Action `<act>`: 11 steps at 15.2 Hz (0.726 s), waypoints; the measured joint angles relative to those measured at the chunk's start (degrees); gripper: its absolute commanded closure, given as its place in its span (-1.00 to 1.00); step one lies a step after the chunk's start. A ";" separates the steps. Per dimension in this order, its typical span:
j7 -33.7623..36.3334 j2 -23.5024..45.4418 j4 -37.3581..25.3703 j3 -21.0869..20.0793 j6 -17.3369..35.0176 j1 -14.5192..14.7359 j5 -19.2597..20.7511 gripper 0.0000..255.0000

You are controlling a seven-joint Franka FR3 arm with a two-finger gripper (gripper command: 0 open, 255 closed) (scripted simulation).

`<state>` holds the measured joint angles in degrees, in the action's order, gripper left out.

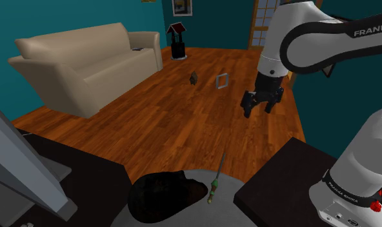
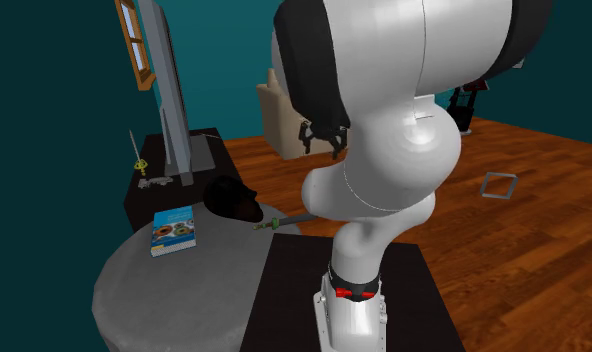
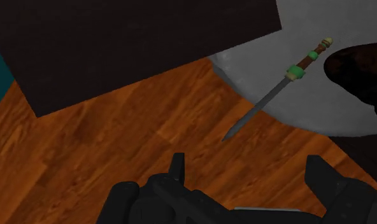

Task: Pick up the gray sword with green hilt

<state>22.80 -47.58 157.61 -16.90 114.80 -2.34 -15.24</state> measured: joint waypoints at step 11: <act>23.55 19.65 5.80 -17.94 26.91 -2.96 -9.21 -1.00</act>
<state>46.34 -27.94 163.41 -34.84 141.71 -5.30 -24.45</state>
